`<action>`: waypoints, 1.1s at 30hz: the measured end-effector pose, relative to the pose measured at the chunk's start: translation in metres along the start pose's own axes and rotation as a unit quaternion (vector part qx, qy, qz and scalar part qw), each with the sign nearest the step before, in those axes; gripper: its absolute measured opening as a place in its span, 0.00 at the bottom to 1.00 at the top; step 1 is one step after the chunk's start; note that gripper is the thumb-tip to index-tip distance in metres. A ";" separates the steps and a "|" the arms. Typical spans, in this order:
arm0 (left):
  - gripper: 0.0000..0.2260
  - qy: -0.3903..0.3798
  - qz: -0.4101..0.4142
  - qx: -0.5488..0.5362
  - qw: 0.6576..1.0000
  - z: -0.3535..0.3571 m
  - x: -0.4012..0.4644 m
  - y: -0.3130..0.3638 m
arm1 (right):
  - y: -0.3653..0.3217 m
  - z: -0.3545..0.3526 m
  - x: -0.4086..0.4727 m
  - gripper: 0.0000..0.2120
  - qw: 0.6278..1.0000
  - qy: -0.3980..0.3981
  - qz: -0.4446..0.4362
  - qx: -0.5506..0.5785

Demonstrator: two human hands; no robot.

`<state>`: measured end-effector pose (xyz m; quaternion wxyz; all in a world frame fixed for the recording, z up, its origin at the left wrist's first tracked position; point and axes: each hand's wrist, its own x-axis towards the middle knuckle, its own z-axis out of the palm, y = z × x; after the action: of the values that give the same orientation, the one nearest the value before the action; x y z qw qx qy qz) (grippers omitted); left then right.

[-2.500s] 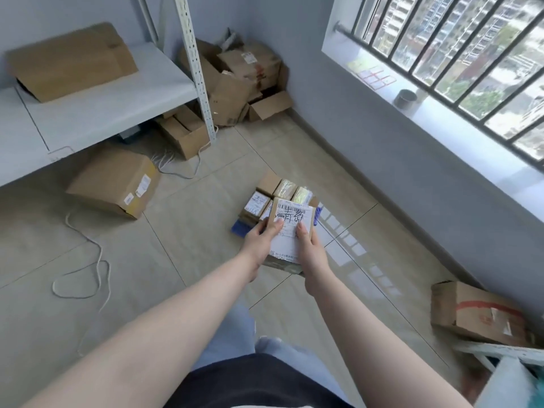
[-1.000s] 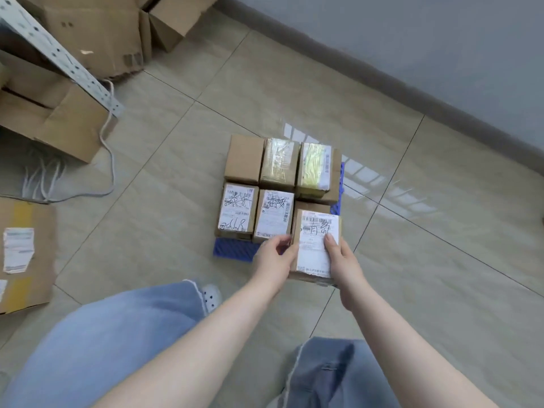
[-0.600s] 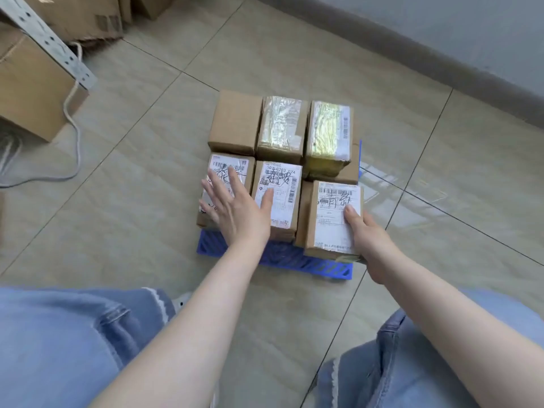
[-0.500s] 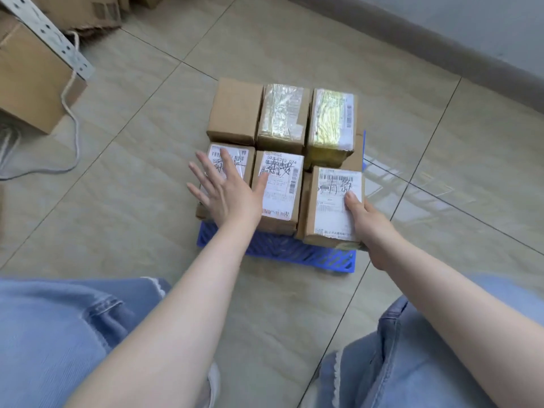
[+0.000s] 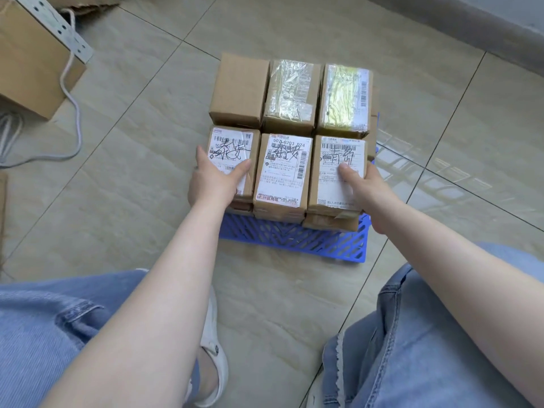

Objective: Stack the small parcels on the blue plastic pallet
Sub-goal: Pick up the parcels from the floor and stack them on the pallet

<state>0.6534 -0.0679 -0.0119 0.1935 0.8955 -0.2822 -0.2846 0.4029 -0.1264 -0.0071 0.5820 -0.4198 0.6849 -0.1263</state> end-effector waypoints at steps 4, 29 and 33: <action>0.30 -0.013 0.010 -0.038 0.999 -0.005 0.001 -0.005 | -0.002 -0.003 0.000 0.25 1.000 -0.007 0.006 0.021; 0.64 -0.089 0.153 0.193 0.965 0.005 -0.035 -0.007 | 0.000 -0.006 -0.005 0.24 1.000 -0.010 0.011 -0.008; 0.62 -0.093 0.152 0.186 0.966 0.005 -0.034 -0.007 | -0.002 -0.005 -0.008 0.24 1.000 -0.009 0.004 -0.005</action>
<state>0.6300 -0.0423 -0.0054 0.0376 0.8322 -0.4792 -0.2764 0.3991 -0.1231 0.0013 0.5868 -0.4209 0.6819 -0.1163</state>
